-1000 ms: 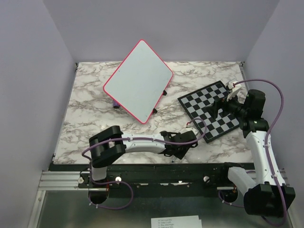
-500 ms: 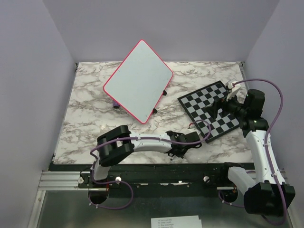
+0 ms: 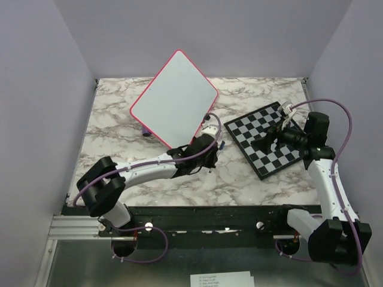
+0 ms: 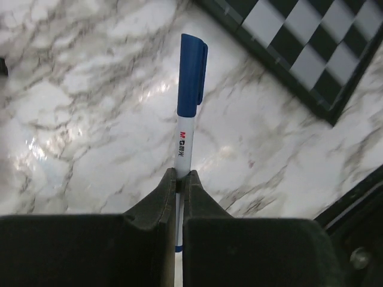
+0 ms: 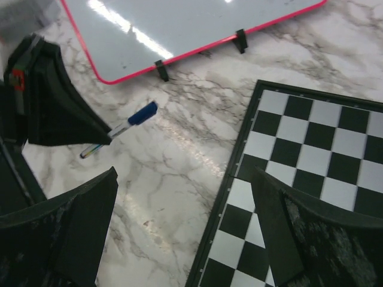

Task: Write a sentence on the whiteboard
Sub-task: Pick up the whiteboard marker from the center of the board, then pass from the left arm to the right

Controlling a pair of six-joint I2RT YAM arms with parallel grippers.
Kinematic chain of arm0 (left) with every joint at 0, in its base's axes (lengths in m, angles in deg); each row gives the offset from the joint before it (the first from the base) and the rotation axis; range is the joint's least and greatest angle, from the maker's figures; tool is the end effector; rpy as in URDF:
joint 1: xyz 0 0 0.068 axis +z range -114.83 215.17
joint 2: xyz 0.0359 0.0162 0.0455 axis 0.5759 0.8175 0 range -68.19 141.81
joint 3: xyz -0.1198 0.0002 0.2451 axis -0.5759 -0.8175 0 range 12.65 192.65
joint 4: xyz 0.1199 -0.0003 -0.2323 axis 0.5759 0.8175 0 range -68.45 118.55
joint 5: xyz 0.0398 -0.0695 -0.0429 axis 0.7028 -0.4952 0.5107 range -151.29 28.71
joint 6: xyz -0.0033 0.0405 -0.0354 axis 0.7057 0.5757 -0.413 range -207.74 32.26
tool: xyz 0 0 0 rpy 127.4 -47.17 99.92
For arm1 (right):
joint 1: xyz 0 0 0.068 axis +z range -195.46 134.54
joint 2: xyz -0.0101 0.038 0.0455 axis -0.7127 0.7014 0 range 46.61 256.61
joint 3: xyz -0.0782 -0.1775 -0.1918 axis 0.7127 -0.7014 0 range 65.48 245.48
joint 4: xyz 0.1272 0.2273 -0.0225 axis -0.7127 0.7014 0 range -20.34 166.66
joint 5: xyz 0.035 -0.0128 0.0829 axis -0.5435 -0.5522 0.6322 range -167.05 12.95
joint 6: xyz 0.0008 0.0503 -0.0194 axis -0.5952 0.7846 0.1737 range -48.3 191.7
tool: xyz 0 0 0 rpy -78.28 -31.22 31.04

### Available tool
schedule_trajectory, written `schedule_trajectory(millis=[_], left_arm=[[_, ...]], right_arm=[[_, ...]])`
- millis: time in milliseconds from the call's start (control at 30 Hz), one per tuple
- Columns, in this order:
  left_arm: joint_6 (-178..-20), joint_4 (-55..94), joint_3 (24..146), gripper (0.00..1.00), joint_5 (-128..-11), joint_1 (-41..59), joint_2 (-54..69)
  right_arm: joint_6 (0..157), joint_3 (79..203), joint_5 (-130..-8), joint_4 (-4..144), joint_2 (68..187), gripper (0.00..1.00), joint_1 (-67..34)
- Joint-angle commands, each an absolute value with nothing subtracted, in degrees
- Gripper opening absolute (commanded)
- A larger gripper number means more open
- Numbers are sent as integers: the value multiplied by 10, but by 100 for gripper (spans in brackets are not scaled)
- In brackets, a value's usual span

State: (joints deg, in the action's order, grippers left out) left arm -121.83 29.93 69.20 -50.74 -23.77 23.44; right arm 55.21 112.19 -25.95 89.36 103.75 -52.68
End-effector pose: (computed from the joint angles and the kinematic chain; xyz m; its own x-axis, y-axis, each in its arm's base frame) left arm 0.1818 -0.2893 0.2107 -0.7275 0.1399 -0.6717 0.4416 0.8447 -0.3024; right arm 0.2137 0.0008 0.3015 -0.3105 -0.1404 -0.9401 -0.7059 0.6964 0.1292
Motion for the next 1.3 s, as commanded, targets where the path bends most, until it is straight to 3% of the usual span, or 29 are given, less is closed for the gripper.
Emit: schedule_trajectory(millis=[0,333,533,733,833,967,1100,1133,1167,1200,1267], left_arm=[[-1278,108,660,0,-577,-203,186],[-1433,-133,608,0,-566,-169,193],[-1501,-232,593,0,-558,-170,227],[-1524,-263,591,0,-559,-175,250],[-1532,-274,594,0,-567,-178,260],[-1530,-275,598,0,-565,-184,267],[-1523,-275,594,0,-566,-186,268],[-1521,-274,592,0,-566,-186,267],[-1519,-274,591,0,-565,-186,266],[-1517,-275,591,0,-565,-186,266],[-1502,-276,587,0,-564,-186,257]], right_arm=[[594,1091,-104,863,1061,100,-520],[834,982,-98,566,1111,100,-419],[865,978,-158,530,1145,100,-390],[895,985,-145,510,1181,90,-376],[902,997,-145,515,1195,81,-375],[912,1006,-135,516,1203,58,-375],[925,1010,-137,517,1200,50,-375],[925,1012,-138,519,1201,42,-375],[923,1014,-142,523,1202,16,-375],[909,1018,-144,543,1203,6,-375],[891,1037,-145,573,1215,0,-375]])
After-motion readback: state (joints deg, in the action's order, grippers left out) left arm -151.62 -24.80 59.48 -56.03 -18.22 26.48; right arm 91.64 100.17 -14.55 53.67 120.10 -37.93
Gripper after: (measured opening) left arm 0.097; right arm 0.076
